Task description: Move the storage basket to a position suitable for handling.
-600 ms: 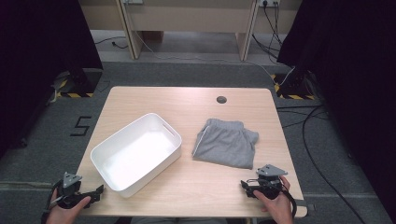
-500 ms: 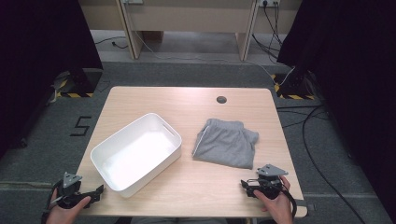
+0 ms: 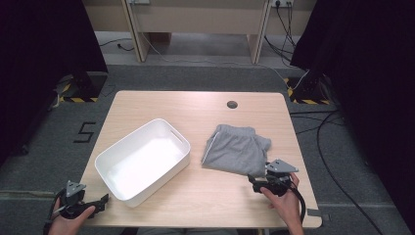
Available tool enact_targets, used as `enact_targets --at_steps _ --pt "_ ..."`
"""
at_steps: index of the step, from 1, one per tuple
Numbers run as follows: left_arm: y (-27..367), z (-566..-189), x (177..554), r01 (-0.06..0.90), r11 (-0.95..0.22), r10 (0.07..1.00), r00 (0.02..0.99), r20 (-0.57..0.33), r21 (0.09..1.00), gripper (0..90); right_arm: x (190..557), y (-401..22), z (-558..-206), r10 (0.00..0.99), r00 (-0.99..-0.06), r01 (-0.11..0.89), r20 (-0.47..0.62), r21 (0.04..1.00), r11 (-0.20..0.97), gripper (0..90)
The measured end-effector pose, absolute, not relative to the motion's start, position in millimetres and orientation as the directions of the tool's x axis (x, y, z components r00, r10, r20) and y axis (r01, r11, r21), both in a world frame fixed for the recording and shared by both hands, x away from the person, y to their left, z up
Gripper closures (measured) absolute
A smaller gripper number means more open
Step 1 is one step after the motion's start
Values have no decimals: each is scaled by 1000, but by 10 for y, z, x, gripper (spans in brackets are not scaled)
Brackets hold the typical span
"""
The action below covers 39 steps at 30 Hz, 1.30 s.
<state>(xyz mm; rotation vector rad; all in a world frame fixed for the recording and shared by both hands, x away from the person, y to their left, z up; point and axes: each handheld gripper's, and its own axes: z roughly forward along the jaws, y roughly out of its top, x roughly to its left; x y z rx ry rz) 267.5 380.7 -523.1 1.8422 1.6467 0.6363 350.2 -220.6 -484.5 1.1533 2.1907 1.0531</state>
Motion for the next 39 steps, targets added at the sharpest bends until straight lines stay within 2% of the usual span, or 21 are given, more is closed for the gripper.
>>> enact_targets --at_steps 8,19,28,39 --pt "3808 -5229 2678 716 -69 992 124 -29 695 23 3772 -1934 -4655 808 -588 461 -41 804 376 200" --pt "3808 -5228 2679 717 -71 992 125 -28 694 23 4062 -1640 -4643 787 -616 463 -28 795 391 235" --pt "3810 -5228 2679 716 -72 992 126 -28 694 23 4438 -1448 -4797 821 -571 531 -14 756 382 230" --pt "3811 -5232 2677 713 -71 991 129 -30 698 23 4620 -1373 -5051 830 -558 597 -10 690 410 188"
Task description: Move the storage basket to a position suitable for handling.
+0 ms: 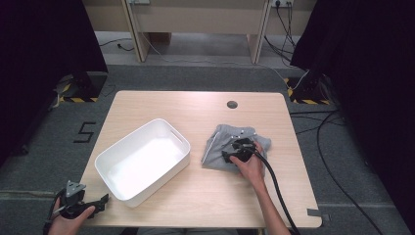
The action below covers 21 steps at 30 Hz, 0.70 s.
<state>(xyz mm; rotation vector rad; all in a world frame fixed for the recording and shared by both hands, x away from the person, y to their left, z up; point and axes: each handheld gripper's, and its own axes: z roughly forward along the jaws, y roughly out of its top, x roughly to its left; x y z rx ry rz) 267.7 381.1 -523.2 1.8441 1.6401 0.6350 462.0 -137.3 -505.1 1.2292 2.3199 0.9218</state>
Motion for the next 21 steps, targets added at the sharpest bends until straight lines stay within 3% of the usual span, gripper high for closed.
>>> enact_targets --at_steps 21 --pt "3812 -5232 2677 713 -72 991 129 -29 697 23 3887 -1266 -5090 783 -621 562 5 699 442 188"
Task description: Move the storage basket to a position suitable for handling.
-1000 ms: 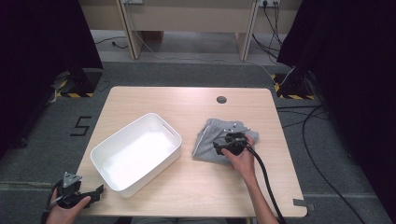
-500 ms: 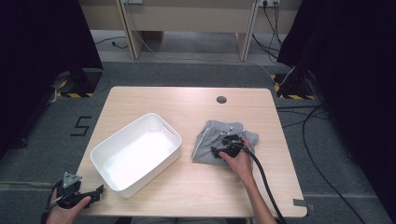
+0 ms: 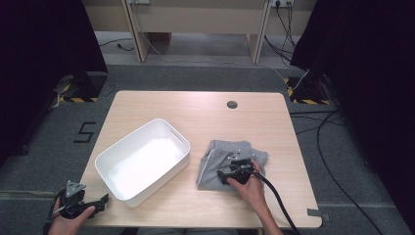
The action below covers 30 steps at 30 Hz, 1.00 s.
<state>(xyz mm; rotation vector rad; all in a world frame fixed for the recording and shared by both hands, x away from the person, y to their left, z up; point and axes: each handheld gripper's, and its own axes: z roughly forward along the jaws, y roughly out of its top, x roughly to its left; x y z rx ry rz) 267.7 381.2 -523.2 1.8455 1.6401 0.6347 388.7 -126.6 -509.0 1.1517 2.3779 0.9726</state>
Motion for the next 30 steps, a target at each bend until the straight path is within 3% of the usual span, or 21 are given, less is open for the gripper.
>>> enact_targets --at_steps 20,30 --pt "3812 -5237 2672 709 -71 991 129 -30 702 23 3261 -1115 -5105 737 -676 522 4 709 474 188" --pt "3811 -5232 2676 712 -71 991 128 -30 698 23 3167 -1104 -5103 731 -682 519 5 708 480 187"
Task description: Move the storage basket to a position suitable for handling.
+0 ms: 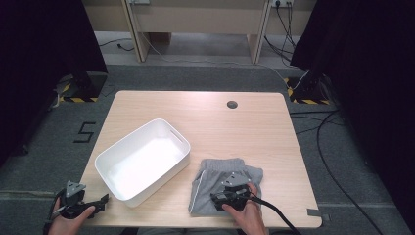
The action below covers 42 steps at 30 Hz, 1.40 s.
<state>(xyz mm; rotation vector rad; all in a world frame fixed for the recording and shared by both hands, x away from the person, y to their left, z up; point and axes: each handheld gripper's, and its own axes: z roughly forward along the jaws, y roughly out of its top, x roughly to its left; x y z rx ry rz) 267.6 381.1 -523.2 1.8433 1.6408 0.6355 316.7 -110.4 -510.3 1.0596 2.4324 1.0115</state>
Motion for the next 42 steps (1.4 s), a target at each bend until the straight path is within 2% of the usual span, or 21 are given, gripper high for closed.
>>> enact_targets --at_steps 12,14,16,19,20,21,22,27,34,42 --pt "3815 -5232 2671 708 -74 991 132 -29 703 28 3215 -1142 -5048 701 -713 515 29 699 496 196" --pt "3834 -5221 2659 698 -67 991 128 -31 712 80 3258 -1188 -4986 701 -711 510 56 727 459 247" --pt "3835 -5195 2646 696 -81 989 147 -31 713 185 3302 -1229 -4903 697 -713 494 77 760 422 247" --pt "3795 -5186 2634 695 -106 987 162 -11 712 172 3351 -1258 -4809 693 -718 471 69 780 411 264" --pt "3764 -5173 2625 682 -110 986 167 -7 723 175 3415 -1270 -4727 691 -721 448 52 795 408 305" --pt "3764 -5173 2625 682 -110 986 167 -7 723 175 3415 -1270 -4727 691 -721 448 52 795 408 305" --pt "3741 -5129 2609 667 -114 984 176 -7 736 178 3478 -1278 -4654 684 -729 419 34 812 406 360" --pt "3724 -4989 2535 630 -101 987 162 -3 770 182 3651 -1271 -4528 668 -743 383 22 834 398 420" --pt "3600 -4925 2318 584 -91 978 204 -38 806 187 3895 -1157 -4371 659 -752 356 13 849 390 451" --pt "3449 -4896 2273 577 -121 966 255 -38 808 187 4163 -899 -4210 640 -768 330 -13 849 413 467"
